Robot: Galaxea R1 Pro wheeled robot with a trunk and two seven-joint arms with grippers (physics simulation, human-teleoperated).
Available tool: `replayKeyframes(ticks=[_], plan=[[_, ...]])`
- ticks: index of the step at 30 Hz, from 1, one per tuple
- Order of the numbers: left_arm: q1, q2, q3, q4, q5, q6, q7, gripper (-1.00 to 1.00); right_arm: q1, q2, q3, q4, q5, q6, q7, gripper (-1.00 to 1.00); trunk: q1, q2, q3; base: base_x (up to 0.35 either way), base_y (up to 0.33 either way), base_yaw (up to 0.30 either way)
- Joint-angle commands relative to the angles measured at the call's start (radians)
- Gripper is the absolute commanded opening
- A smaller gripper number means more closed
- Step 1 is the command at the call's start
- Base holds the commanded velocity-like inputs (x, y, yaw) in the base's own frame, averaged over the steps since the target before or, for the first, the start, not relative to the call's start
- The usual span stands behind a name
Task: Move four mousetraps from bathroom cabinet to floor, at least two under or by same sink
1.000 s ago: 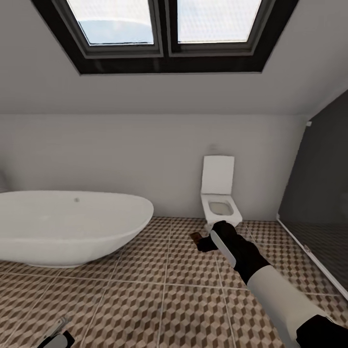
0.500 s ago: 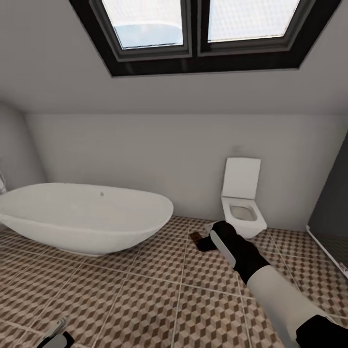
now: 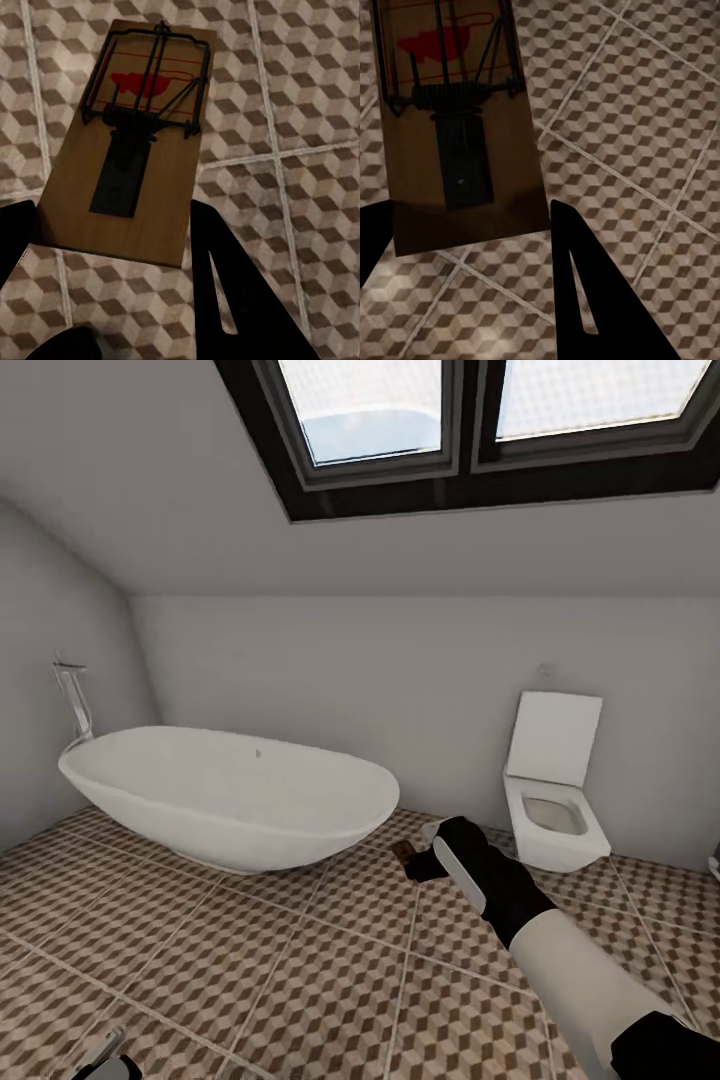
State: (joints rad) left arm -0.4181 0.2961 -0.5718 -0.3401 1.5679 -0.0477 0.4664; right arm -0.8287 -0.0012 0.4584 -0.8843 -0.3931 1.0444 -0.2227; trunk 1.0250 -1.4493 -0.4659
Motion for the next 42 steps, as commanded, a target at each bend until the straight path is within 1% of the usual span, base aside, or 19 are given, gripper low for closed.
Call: replayKeyframes(ticks=[1,11,36,39,41,42], plan=[[-0.001,0.001,-0.008,-0.001,0.008,-0.003,0.006,-1.00,-0.001,0.000,0.002,-0.001,-0.013,0.003,-0.011,-1.00,0.000,-0.001,-0.001,0.000,0.000,0.293],[-0.001,0.002,-0.008,0.002,0.018,-0.004,0.006,-1.00,-0.001,0.000,0.002,-0.001,-0.014,0.003,-0.010,-1.00,0.000,-0.001,-0.001,0.000,0.000,0.293],[-0.001,0.000,-0.008,-0.002,0.016,-0.007,0.003,-1.00,-0.001,0.001,0.002,-0.001,-0.015,0.003,-0.010,-1.00,0.000,-0.001,-0.001,0.000,0.000,0.293],[-0.001,0.000,-0.010,-0.006,0.014,-0.008,-0.007,-1.00,-0.001,0.001,0.002,-0.001,-0.015,0.003,-0.010,-1.00,0.000,-0.001,-0.001,0.000,0.000,0.293],[-0.001,0.005,-0.011,-0.013,0.012,-0.009,-0.029,-1.00,-0.001,0.001,0.002,-0.001,-0.015,0.003,-0.010,-1.00,0.000,-0.001,-0.001,0.000,0.000,0.293],[-0.002,0.011,-0.012,-0.023,0.011,-0.009,-0.051,-1.00,-0.001,0.001,0.002,-0.001,-0.015,0.003,-0.010,-1.00,0.000,-0.001,-0.001,0.000,0.000,0.293]])
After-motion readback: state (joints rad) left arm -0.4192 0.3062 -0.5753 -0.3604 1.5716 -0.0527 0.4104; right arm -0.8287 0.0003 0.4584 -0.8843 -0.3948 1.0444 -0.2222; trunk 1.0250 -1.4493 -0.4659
